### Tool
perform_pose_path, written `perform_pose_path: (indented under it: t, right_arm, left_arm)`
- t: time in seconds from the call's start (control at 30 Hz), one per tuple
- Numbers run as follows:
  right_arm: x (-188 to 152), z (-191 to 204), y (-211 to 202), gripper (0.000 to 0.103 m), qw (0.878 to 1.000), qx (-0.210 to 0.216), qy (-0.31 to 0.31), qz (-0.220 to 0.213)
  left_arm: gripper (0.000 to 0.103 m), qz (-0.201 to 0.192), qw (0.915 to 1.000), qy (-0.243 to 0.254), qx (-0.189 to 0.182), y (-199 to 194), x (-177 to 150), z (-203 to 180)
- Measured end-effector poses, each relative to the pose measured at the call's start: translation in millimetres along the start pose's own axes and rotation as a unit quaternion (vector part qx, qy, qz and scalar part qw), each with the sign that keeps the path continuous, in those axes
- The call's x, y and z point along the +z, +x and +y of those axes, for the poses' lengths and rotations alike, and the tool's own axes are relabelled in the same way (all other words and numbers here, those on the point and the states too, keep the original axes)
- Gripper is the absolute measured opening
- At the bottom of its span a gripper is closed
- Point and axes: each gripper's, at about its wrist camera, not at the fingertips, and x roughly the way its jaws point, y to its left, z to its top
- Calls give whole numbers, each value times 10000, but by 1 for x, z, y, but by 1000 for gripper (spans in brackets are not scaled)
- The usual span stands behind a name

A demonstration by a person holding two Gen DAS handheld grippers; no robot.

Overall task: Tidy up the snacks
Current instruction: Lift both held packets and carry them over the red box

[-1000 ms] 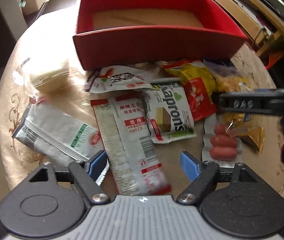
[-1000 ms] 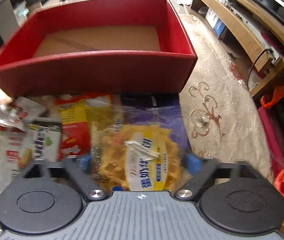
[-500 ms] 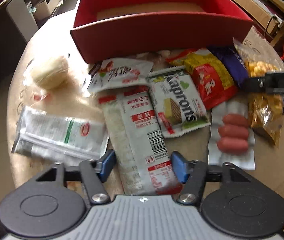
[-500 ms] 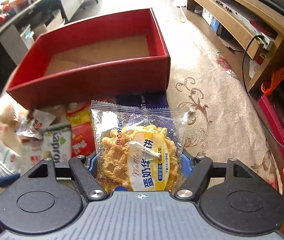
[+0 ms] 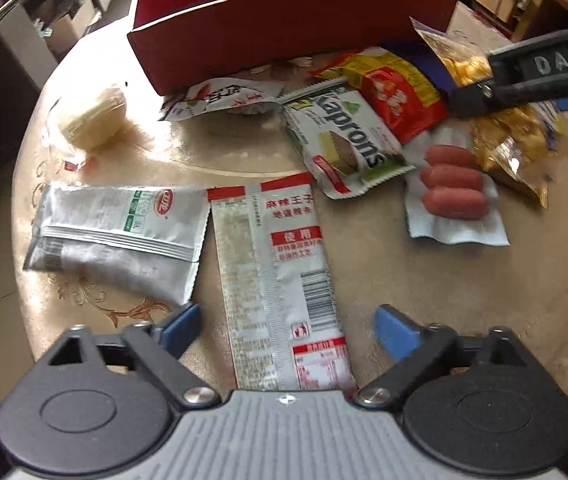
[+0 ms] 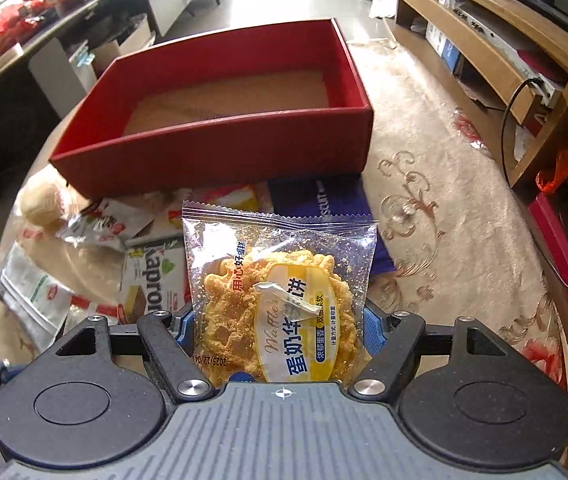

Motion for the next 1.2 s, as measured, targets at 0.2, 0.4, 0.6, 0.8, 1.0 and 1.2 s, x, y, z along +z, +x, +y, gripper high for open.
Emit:
perform_pose_path:
  t: [0.2,0.4,0.6,0.8,1.0,1.2]
  right_arm:
    - [0,3,-6,79,10000,-1,5,-40]
    - [-4,7,-22,79,9997,60,115,-213]
    - [-12,17,-35,79,9994,158,91,-293]
    - [-12,27,-28,79,9996,193,-21,-207]
    - [-10,27,-28,79,9995,235,-7,-220]
    - [-8,29,-33,79,9992,243,18,-320]
  left_arm:
    - [51,-127,9999,-1,-106,-10,1,1]
    - [45,-66,9991,-244,-333,-19,-2,16]
    - [47,-120,9993,-106,-329,-23,-6,24]
    - [67,-154,9999,17,-26,-6,2,8]
    - [55,-151,9998,-118,-50,-4,5,16]
    - [42,-81,9995,-248,-188,-13,-2,23]
